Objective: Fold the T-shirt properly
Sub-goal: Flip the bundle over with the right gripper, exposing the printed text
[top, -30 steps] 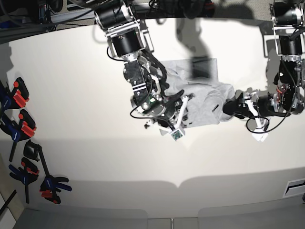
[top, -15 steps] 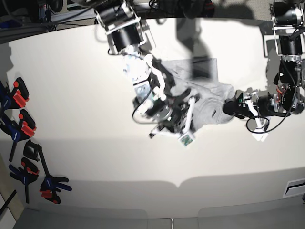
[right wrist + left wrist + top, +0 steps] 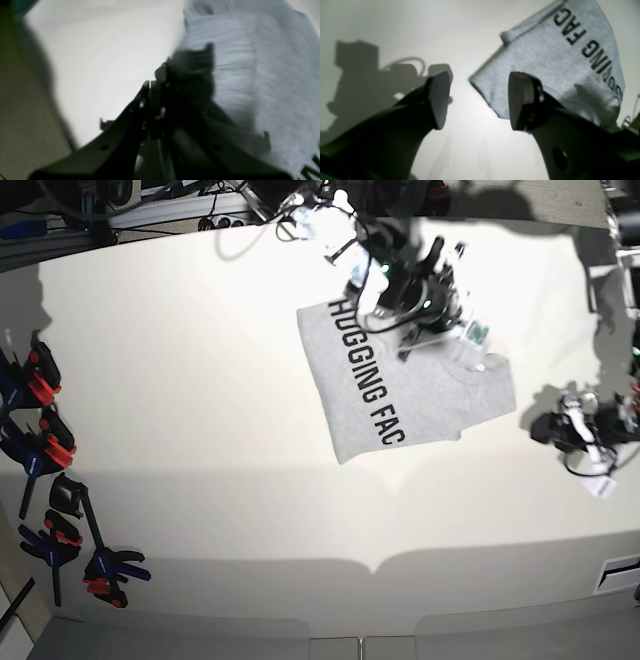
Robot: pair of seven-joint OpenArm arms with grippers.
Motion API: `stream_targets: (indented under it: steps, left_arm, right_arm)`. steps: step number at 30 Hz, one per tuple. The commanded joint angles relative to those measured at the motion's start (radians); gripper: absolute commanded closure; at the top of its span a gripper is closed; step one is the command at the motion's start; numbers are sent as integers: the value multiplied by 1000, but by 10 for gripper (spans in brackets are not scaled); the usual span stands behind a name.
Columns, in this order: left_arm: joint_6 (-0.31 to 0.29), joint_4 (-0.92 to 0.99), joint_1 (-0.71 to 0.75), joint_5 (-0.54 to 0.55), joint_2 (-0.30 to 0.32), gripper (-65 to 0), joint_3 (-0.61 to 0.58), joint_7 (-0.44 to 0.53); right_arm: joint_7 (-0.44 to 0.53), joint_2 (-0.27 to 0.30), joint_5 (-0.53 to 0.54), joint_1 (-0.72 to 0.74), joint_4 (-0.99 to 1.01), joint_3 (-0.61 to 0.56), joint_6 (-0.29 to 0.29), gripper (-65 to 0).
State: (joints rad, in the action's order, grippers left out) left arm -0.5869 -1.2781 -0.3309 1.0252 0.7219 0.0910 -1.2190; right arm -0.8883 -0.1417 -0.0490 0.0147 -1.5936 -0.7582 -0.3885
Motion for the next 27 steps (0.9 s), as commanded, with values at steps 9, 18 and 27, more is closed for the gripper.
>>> stream_targets:
  steps: [9,18,27]
  left_arm:
    - [-4,-13,-23,51,48,-346,7,8]
    - [-4,-13,-23,50,48,-346,7,0]
    - [-4,-13,-23,50,49,-346,7,0]
  right_arm:
    - [16,-15,0,21,-24,6,0,-133]
    - [39,-15,25,64,-26,3,-42,-242]
    - [4,-15,198,152,-89,9,-180,-242]
